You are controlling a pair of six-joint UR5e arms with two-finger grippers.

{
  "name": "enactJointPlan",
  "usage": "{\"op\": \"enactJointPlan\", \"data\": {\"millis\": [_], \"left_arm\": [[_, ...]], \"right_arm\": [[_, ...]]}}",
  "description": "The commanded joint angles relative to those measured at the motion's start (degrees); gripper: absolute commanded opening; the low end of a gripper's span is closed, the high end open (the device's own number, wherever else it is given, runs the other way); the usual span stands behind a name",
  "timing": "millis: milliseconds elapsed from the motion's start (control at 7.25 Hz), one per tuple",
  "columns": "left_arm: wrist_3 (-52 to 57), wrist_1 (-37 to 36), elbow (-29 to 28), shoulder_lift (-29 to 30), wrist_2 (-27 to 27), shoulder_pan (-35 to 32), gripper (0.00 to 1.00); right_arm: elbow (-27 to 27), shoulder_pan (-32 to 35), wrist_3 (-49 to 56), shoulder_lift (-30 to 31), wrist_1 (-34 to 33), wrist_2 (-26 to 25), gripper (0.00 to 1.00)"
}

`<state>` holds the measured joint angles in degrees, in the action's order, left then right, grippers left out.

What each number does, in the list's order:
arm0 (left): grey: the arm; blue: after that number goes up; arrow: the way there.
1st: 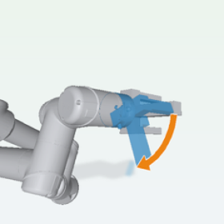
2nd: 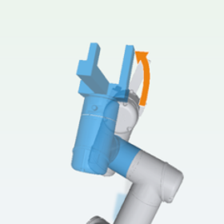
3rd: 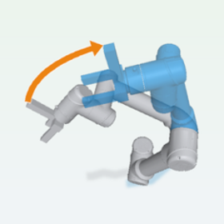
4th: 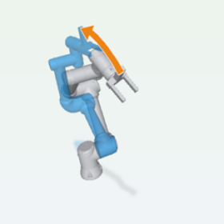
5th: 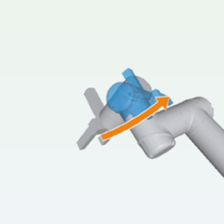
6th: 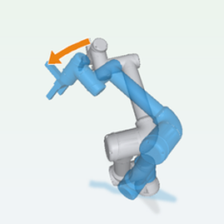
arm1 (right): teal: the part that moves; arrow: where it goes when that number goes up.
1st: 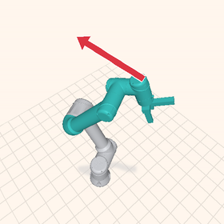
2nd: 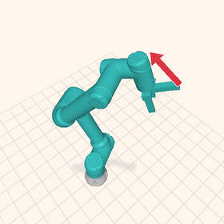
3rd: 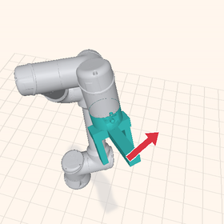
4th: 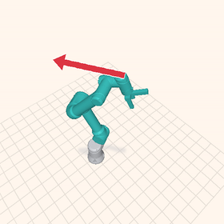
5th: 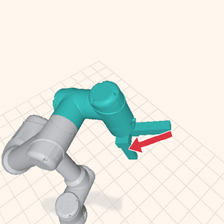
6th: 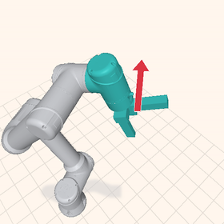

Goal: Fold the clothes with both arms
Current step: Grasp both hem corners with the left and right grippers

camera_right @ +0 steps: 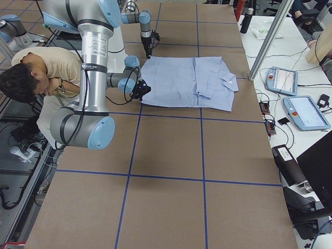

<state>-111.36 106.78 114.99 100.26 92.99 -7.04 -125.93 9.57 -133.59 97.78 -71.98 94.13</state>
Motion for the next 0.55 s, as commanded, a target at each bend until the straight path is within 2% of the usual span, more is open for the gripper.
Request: {"op": "enactJointPlan", "data": {"millis": [0,138,414], "left_arm": [[0.0,-0.1,0.0,-0.1,0.0,0.0,0.04],[0.0,-0.1,0.2,-0.4,0.0,0.0,0.00],[-0.1,-0.1,1.0,-0.6,0.0,-0.2,0.00]], "right_arm": [[0.0,0.0,0.0,0.0,0.0,0.0,0.00],[0.0,0.0,0.0,0.1,0.0,0.0,0.00],[0.0,0.0,0.0,0.1,0.0,0.0,0.00]]}}
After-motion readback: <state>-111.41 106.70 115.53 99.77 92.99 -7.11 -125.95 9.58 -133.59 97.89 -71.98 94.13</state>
